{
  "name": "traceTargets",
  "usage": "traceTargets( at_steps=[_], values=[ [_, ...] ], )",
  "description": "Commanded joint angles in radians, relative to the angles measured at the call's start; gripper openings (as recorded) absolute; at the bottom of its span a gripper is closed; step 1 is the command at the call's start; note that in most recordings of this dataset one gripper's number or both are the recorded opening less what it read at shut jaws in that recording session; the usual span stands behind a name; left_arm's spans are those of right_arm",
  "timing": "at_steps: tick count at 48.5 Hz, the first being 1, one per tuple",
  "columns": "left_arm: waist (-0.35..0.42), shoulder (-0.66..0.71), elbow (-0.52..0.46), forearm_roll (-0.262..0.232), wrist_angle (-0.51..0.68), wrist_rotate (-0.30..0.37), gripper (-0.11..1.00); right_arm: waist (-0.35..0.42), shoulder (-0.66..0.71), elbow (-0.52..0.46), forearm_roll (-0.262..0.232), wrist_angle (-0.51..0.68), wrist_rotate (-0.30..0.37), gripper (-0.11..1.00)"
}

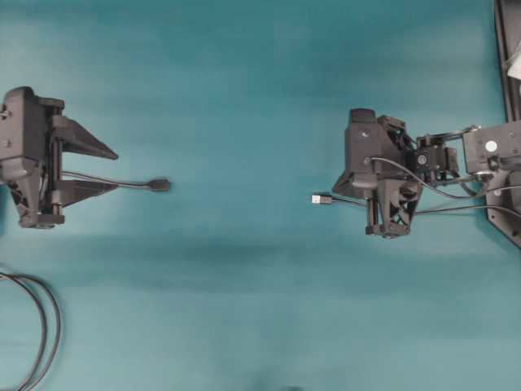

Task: Insert the USB using both arms.
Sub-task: 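Close right gripper on male USB plug, left gripper around female socket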

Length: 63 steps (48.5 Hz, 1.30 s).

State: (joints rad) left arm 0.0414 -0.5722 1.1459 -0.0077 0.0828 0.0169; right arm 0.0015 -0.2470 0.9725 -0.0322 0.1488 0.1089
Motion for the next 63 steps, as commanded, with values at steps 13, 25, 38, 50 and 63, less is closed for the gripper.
traceTargets(
  at_steps=[13,25,38,50,63],
  values=[
    [0.002,0.094,-0.017,0.0,-0.066,0.041,0.83,0.002,0.029,-0.028,-0.005,0.035,0.005,0.49],
    [0.002,0.172,-0.038,0.0,-0.074,0.084,0.83,0.003,0.087,-0.046,-0.005,0.035,0.005,0.52],
    [0.002,0.21,-0.044,-0.002,-0.106,0.081,0.83,0.003,0.152,-0.086,-0.005,0.035,0.006,0.52],
    [0.005,0.21,-0.041,-0.008,-0.101,0.078,0.83,0.006,0.175,-0.091,-0.005,0.044,0.028,0.52],
    [0.005,0.21,-0.041,-0.008,-0.101,0.08,0.83,0.008,0.178,-0.087,-0.005,0.057,0.098,0.52]
  ],
)
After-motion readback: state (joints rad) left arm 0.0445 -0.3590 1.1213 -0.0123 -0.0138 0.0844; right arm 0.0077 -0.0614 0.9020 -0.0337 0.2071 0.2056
